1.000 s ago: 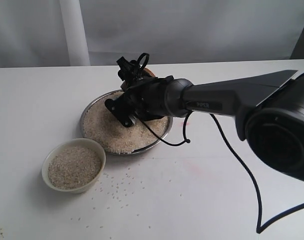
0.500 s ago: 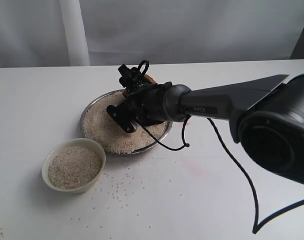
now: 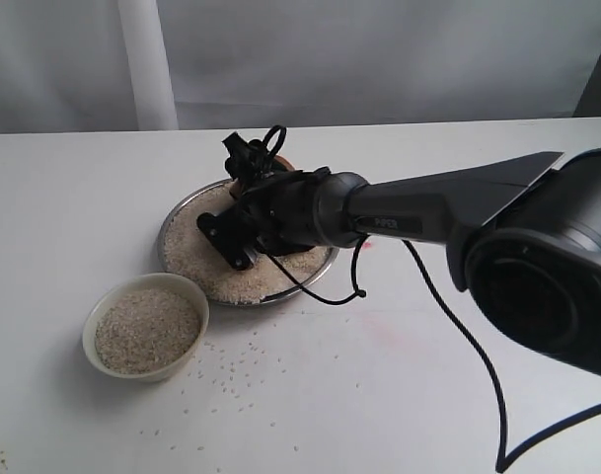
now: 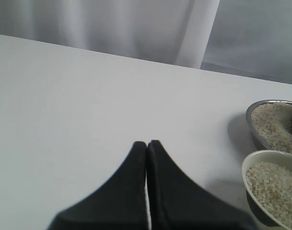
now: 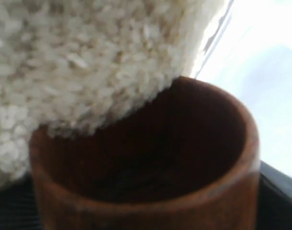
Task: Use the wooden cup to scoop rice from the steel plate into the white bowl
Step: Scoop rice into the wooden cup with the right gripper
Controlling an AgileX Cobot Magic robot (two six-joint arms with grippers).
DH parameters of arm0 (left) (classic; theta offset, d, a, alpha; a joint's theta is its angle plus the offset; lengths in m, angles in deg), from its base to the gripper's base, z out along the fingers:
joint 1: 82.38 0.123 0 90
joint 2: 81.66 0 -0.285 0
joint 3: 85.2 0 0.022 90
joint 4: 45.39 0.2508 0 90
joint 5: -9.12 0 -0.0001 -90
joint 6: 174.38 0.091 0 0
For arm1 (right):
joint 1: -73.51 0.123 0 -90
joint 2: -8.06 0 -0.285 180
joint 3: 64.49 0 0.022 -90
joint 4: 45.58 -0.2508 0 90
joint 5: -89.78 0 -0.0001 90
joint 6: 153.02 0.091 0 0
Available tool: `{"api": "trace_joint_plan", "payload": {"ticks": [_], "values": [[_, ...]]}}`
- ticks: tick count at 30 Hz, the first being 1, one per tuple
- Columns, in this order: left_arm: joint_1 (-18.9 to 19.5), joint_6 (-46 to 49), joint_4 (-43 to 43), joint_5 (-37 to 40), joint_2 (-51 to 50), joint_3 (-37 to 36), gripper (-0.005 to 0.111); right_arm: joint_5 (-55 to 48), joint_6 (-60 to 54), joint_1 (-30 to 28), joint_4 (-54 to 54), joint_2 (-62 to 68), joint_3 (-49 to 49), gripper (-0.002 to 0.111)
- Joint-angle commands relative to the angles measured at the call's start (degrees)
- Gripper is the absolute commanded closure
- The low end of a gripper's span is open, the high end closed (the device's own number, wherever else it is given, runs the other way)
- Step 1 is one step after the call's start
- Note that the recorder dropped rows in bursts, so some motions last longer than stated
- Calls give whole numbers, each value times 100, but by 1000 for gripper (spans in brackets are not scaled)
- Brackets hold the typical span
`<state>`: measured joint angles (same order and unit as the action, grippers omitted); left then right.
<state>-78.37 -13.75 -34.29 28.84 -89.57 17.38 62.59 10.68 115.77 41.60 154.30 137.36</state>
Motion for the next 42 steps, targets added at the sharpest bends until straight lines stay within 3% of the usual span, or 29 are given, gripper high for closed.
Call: {"api": "trace_joint_plan", "payload": {"ticks": [1, 25, 42], "values": [[0, -8, 16, -39, 13, 20, 107, 130, 159, 149, -37, -12, 40, 108], [0, -8, 16, -39, 13, 20, 107, 261, 174, 463, -1088, -12, 40, 108], [0, -8, 16, -39, 13, 20, 107, 504, 174, 463, -2486, -33, 40, 108]]}}
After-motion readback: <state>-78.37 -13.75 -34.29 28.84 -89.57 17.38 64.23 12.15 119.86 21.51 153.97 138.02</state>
